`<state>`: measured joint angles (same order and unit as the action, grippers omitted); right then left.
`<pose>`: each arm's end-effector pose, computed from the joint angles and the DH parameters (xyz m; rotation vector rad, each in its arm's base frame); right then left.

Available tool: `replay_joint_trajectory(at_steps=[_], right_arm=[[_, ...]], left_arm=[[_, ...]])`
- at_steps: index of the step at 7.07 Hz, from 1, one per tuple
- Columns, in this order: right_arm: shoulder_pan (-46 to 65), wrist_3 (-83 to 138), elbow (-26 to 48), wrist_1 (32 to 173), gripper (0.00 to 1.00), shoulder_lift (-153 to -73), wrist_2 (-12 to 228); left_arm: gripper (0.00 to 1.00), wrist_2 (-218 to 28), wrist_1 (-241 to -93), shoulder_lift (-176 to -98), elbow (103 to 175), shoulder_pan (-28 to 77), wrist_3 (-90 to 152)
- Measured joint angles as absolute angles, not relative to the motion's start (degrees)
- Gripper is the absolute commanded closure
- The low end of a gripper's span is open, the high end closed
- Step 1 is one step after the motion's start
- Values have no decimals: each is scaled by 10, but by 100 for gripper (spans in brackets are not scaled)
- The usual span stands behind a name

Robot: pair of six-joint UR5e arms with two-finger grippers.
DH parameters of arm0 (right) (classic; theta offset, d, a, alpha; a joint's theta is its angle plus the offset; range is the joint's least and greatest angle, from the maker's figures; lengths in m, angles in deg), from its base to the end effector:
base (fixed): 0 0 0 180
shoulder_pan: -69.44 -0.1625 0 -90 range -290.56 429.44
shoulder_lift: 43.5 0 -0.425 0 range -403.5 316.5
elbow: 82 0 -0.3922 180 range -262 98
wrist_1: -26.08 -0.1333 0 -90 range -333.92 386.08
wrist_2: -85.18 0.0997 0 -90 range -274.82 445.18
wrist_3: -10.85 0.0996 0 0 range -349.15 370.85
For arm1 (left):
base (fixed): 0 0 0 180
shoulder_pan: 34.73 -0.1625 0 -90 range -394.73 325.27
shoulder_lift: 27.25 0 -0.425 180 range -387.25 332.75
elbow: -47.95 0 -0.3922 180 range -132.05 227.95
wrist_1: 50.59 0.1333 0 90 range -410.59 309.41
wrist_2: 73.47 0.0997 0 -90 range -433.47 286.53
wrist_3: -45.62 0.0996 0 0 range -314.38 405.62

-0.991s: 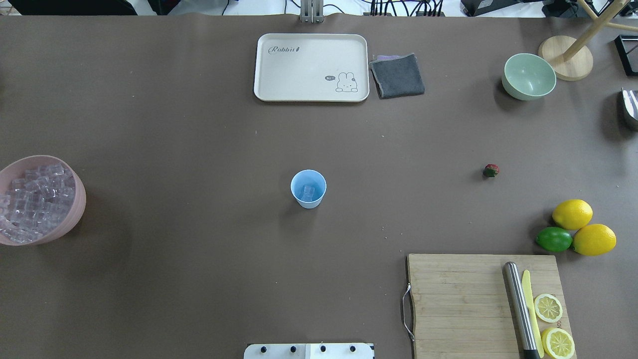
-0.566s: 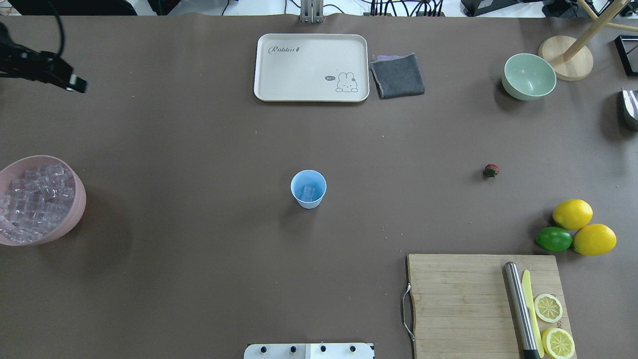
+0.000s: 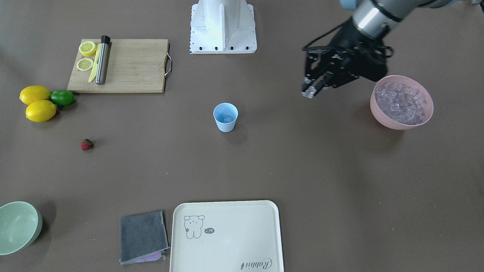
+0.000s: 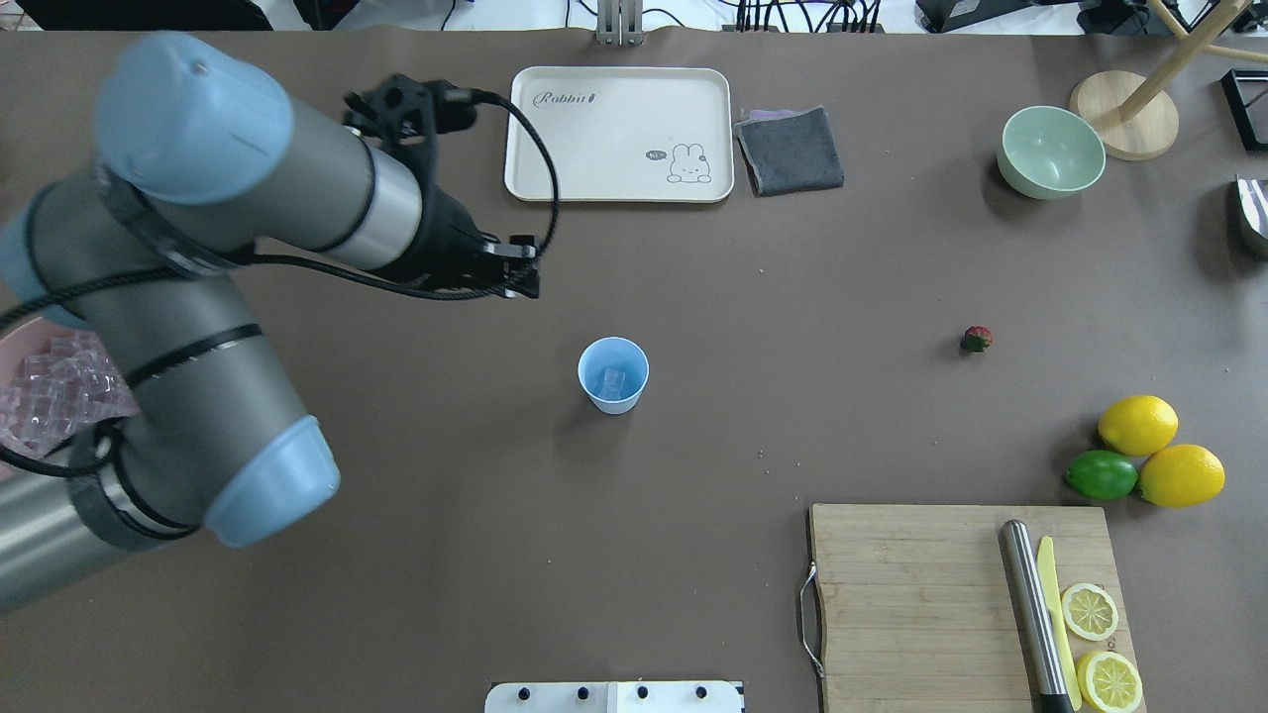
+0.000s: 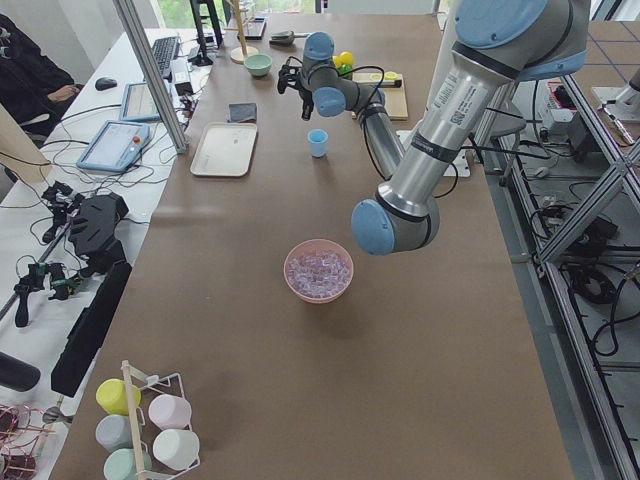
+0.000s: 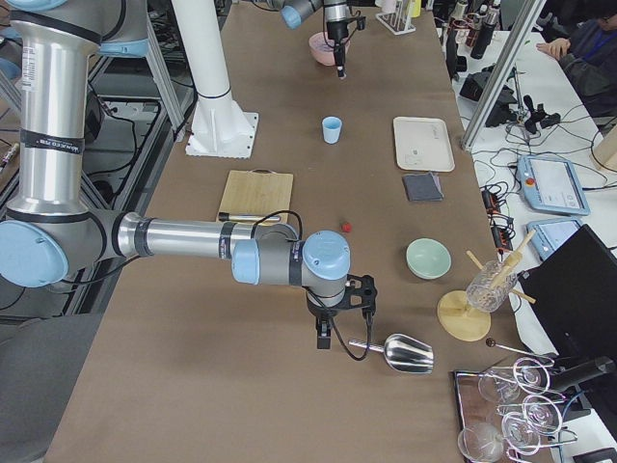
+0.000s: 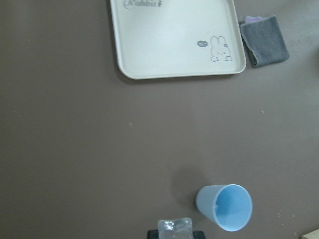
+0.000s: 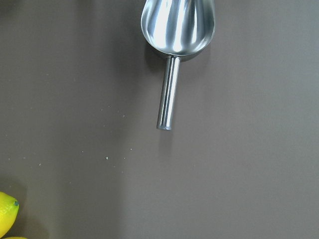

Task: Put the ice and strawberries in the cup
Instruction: 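Carry the ice cube with the left gripper over the light-blue cup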

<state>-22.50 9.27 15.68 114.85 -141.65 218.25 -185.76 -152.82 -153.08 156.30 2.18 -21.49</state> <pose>0.0799 -0.4301 0.6579 0.0357 -0.7510 0.0010 0.4245 -0.4383 0.1346 0.2710 1.1603 0.0103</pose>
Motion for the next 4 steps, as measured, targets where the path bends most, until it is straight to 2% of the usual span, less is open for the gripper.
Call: replay_joint_trajectory(at_steps=[4], right_arm=[[-225, 93, 156, 1149, 0, -1417, 2182]], left_arm=[[100, -1748, -1628, -1561, 1434, -44, -232]])
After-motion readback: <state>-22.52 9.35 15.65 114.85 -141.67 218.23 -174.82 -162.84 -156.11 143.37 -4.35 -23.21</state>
